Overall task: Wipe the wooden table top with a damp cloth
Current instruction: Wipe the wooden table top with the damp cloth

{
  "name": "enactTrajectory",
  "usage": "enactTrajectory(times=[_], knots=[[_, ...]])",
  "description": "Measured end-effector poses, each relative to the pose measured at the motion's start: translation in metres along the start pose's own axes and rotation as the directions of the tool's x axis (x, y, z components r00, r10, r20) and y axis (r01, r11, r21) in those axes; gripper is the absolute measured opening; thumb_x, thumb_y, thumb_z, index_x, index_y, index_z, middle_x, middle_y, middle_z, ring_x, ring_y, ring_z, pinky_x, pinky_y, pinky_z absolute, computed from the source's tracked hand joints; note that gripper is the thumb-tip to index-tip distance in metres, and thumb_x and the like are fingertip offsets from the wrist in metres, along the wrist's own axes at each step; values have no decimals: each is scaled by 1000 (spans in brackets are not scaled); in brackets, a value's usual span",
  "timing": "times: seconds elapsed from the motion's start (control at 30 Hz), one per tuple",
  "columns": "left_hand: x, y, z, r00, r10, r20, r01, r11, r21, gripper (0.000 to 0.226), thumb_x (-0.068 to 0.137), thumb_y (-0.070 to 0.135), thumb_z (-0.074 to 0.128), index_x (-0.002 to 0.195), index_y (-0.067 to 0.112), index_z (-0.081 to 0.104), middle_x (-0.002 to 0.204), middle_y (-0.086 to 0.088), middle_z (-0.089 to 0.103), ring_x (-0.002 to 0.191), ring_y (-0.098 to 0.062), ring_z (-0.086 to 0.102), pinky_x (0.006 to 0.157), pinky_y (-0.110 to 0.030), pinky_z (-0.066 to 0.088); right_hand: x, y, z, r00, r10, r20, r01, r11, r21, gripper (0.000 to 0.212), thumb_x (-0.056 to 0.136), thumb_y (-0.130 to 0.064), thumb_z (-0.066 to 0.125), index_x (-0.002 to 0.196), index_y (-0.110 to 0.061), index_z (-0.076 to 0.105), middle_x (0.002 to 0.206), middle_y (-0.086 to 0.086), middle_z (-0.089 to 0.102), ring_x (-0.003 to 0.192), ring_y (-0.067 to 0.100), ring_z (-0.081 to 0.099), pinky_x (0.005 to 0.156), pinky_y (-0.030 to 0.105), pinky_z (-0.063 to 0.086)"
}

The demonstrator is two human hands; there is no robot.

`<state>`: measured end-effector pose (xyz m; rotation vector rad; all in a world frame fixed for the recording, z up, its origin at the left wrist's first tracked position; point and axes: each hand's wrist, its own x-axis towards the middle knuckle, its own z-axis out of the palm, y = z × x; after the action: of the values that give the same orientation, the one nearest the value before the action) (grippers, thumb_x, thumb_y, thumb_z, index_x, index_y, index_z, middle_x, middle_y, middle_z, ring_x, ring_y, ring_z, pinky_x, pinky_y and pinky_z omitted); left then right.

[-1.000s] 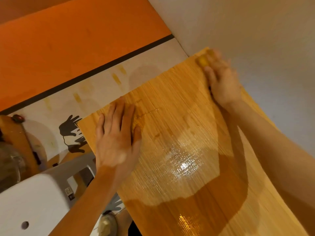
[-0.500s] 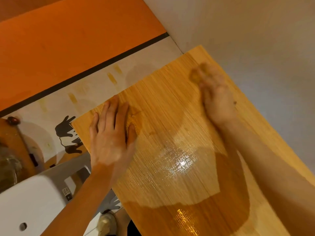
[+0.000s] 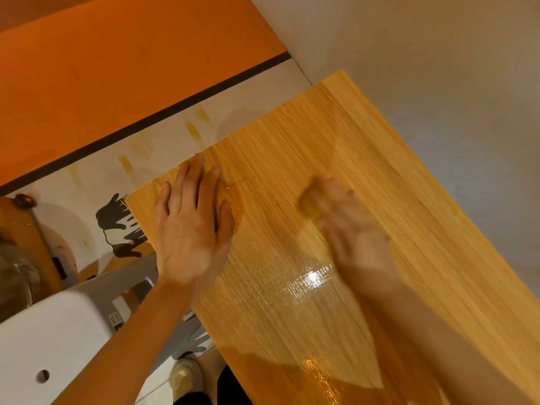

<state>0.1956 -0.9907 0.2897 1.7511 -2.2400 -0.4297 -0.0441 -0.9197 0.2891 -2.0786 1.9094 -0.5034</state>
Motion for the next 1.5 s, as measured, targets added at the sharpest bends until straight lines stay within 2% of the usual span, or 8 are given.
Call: enactTrajectory(times=[0.2, 0.37, 0.47, 0.77, 0.93, 1.03, 1.3, 1.5], knots=[[1, -1, 0, 1000, 12, -6, -12, 1000, 16, 50, 104, 34, 37, 152, 20, 36, 165, 0, 24, 154, -19, 17, 124, -39, 7, 17, 28, -17, 762, 580, -287, -563, 813, 149, 44, 103, -22, 39, 146, -13, 43, 160, 6, 26, 148, 21, 25, 125, 42, 12], [1, -6, 5, 1000, 28, 4, -28, 994, 101, 56, 104, 39, 28, 156, 17, 30, 167, -5, 18, 155, -23, 16, 123, -43, 14, -31, -107, 45, 995, 79, -57, -78, 997, 17, 49, 99, -10, 52, 147, -15, 42, 159, 6, 29, 150, 23, 23, 123, 45, 19], [1, -7, 4, 999, 30, 43, -31, 999, 13, 58, 104, 40, 26, 158, 20, 25, 168, -3, 12, 156, -20, 8, 125, -43, 11, -37, -105, 41, 981, -178, 71, 178, 984, 11, 45, 103, -24, 48, 147, -19, 42, 160, 2, 29, 150, 18, 22, 122, 45, 25], [-51, -46, -3, 983, -178, -43, 162, 956, -245, 61, 107, 32, 26, 160, 11, 4, 169, -3, -6, 156, -16, -10, 128, -42, 0, 92, -25, 16, 842, 487, -231, -477, 873, 102, 43, 106, -24, 35, 148, -15, 39, 162, 4, 23, 150, 21, 20, 123, 44, 17], [-53, -47, 4, 983, -178, -50, 153, 935, -319, 61, 107, 29, 22, 159, 7, -2, 168, -7, -14, 155, -14, -13, 127, -35, -3, 108, -128, 70, 998, 1, -63, 3, 998, 59, 43, 105, -22, 38, 147, -13, 42, 159, 7, 30, 149, 24, 25, 124, 41, 16], [-53, -49, 4, 983, -181, -38, 158, 929, -334, 62, 107, 30, 21, 159, 7, -4, 167, -4, -18, 155, -11, -15, 127, -33, -3, 114, -143, 76, 951, -293, 97, 287, 955, 70, 43, 105, -19, 40, 147, -11, 42, 158, 8, 31, 148, 24, 26, 123, 39, 18], [-53, -50, 7, 983, -175, -48, 143, 910, -389, 62, 107, 29, 21, 159, 7, -4, 168, -6, -16, 156, -15, -11, 127, -31, -5, 113, -33, 11, 910, 384, -156, -376, 923, 79, 44, 106, -25, 37, 148, -14, 40, 162, 3, 24, 148, 17, 25, 121, 44, 23], [-47, -49, 8, 980, -188, -60, 150, 906, -395, 60, 108, 24, 25, 158, 4, -1, 167, -11, -13, 156, -19, -7, 128, -34, 0, 119, -137, 74, 983, -167, 77, 157, 980, 121, 42, 106, -22, 39, 147, -15, 41, 160, 2, 28, 150, 19, 23, 125, 35, 10]])
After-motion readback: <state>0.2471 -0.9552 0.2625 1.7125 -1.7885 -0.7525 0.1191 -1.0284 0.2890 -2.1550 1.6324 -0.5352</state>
